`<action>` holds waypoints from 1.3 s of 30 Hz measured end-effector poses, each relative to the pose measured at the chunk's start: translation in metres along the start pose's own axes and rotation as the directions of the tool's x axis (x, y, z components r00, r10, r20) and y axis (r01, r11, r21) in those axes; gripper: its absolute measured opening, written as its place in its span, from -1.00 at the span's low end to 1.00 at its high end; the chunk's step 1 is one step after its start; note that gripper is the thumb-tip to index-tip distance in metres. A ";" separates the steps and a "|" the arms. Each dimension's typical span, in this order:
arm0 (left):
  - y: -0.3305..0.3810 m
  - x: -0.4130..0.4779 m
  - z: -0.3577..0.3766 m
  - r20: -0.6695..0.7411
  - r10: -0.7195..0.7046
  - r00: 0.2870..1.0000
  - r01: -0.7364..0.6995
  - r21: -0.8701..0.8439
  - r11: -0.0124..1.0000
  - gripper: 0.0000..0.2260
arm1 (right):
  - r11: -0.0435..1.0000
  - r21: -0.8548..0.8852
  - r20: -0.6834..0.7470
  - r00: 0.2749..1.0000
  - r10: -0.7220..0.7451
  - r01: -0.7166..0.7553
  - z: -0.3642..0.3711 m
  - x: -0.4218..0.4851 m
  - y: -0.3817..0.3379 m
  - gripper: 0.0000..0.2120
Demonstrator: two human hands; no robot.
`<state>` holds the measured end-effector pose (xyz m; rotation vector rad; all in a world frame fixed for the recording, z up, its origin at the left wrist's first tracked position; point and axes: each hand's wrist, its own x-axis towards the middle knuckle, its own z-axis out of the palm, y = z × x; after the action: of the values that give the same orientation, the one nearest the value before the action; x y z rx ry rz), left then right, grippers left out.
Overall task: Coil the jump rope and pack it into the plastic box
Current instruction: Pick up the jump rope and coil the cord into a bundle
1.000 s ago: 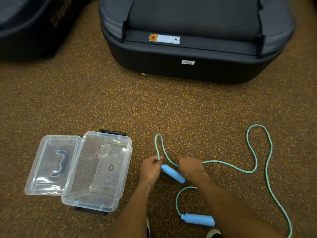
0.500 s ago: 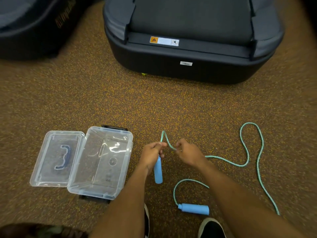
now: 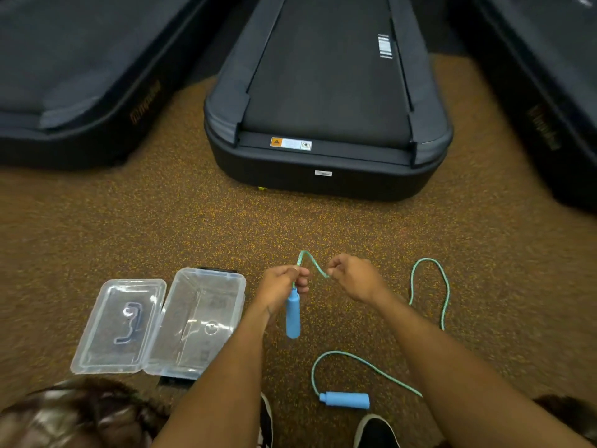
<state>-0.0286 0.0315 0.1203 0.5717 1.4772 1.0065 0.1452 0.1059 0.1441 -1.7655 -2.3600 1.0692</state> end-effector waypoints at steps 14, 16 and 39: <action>0.118 -0.124 0.030 0.186 0.276 0.943 -0.288 0.040 0.957 -0.76 | 0.982 -0.063 -0.133 0.974 -0.185 0.178 -0.114 -0.134 -0.071 -0.84; 0.149 -0.144 0.032 0.201 0.367 0.908 -0.384 0.052 0.922 -0.76 | 0.968 -0.105 -0.202 0.948 -0.247 0.230 -0.138 -0.156 -0.087 -0.87; 0.262 -0.254 0.020 0.276 0.605 0.747 -0.406 -0.530 0.744 -0.77 | 0.946 -0.173 -0.310 0.896 -0.318 0.276 -0.171 -0.252 -0.132 -0.86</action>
<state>-0.0154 -0.0398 0.4787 0.8370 0.6458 1.4894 0.1921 -0.0388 0.4397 -1.4102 -2.4114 0.5427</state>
